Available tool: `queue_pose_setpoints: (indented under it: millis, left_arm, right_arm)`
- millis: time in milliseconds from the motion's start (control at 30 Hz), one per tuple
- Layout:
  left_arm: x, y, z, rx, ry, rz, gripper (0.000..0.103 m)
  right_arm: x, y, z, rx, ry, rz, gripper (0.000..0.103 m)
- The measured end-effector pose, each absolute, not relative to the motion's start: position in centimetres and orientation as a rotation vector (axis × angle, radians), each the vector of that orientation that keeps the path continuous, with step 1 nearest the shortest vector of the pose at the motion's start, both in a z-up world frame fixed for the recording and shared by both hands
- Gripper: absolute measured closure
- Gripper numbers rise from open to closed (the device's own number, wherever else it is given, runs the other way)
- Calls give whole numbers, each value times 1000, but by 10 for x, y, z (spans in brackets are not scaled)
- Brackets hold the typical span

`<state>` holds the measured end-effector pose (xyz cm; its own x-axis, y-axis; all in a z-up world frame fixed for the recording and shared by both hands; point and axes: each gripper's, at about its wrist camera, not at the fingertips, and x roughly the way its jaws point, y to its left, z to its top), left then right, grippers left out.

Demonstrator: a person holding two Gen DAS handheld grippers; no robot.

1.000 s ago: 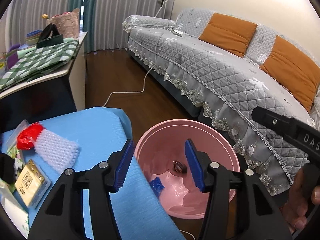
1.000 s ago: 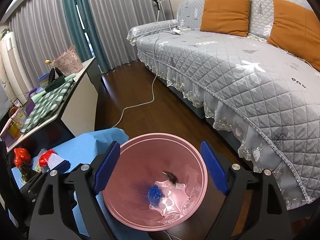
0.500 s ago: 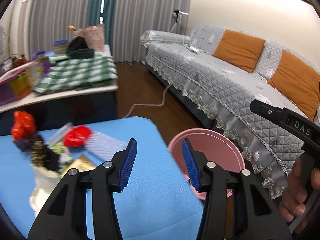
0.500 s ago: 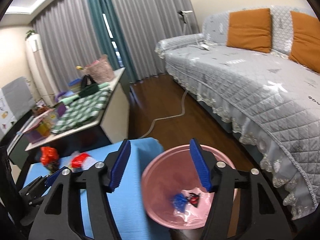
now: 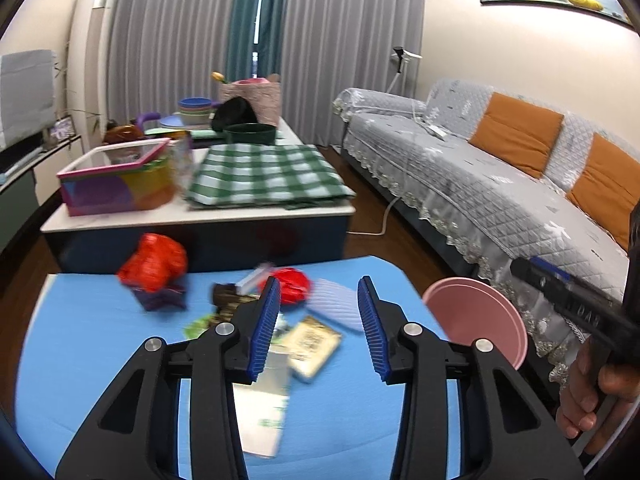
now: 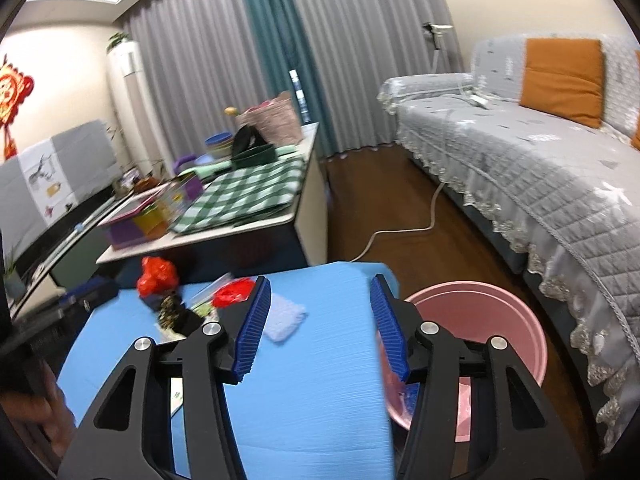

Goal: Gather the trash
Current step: 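Move both tools back over the table toward the remaining trash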

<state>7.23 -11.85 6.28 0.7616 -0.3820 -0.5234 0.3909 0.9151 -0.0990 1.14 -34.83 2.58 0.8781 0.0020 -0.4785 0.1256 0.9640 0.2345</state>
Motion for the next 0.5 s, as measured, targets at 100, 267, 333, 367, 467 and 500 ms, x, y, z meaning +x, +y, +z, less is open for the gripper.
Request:
queue_pose_setpoints:
  millis: [100,267,333,367,467,500]
  left_arm:
    - [85,-101,67,36,573,-416,65]
    - [103,-74,65,12,571,-386,65]
    - [108,-68,57,-21,577,-374,66]
    - [111,-65,51,-42,587,-371,67]
    - [124,-61,25,-86,645,-359,71]
    - [127,-62,20,-89,654,-360,71]
  right_arm:
    - [19,-331,21,235,509,-38,51]
    - [31,-310,11,199,531,-5,51]
    - [38,-302,6,184,542,4,51]
    - [41,-299,3,178,547,7,51]
    - [50,-289,-7,152,569,15,49]
    - [53,-286,-10,143,576,17,47]
